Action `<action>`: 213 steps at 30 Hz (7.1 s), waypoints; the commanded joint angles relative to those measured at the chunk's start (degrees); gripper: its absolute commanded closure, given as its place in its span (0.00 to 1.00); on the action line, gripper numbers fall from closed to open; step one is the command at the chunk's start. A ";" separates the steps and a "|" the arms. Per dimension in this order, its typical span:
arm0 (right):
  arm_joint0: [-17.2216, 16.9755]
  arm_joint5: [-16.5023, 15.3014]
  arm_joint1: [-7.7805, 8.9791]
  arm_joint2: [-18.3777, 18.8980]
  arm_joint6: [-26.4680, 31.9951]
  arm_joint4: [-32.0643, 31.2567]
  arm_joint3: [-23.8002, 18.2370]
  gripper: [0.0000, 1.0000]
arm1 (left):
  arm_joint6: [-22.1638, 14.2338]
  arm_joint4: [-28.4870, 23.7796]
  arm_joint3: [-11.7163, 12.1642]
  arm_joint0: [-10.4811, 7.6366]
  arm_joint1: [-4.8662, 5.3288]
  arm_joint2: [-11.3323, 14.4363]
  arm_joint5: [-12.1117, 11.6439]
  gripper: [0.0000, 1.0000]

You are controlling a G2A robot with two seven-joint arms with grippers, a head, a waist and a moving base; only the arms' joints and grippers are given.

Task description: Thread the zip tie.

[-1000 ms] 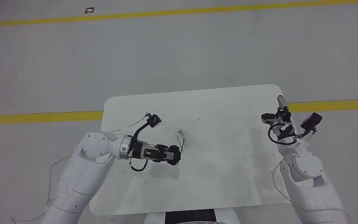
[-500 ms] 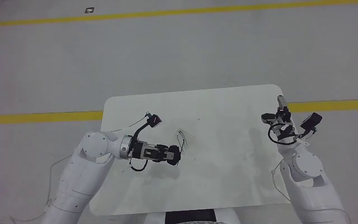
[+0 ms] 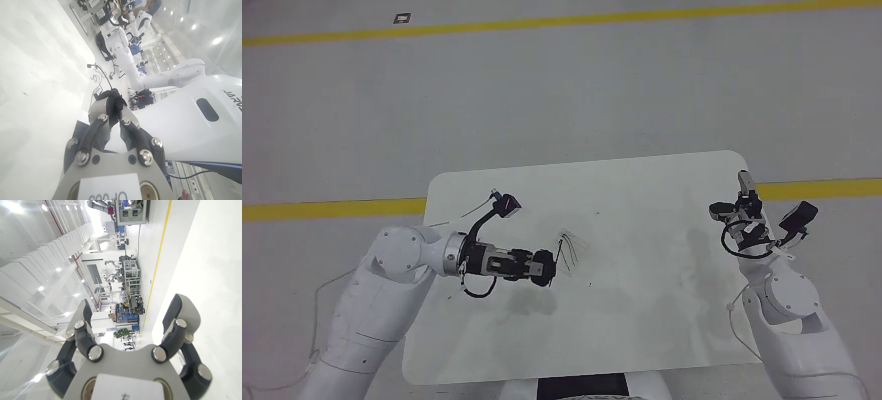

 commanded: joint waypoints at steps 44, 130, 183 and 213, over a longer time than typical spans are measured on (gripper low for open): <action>8.46 15.61 2.00 -8.55 55.18 10.73 0.96 0.00 | 0.00 -3.81 0.88 -3.69 3.97 2.63 0.00 1.00; 32.35 13.01 0.17 -34.12 55.60 15.01 11.08 0.89 | 0.00 -3.81 0.88 -3.69 3.97 2.63 0.00 1.00; 27.88 7.66 0.24 -29.66 44.39 16.58 9.91 1.00 | 12.30 -0.75 -1.53 0.52 4.28 -3.15 0.00 0.00; 20.84 -2.68 -3.38 -32.79 19.69 31.38 7.14 1.00 | 26.63 -9.76 1.40 5.95 -2.95 -1.98 0.00 0.00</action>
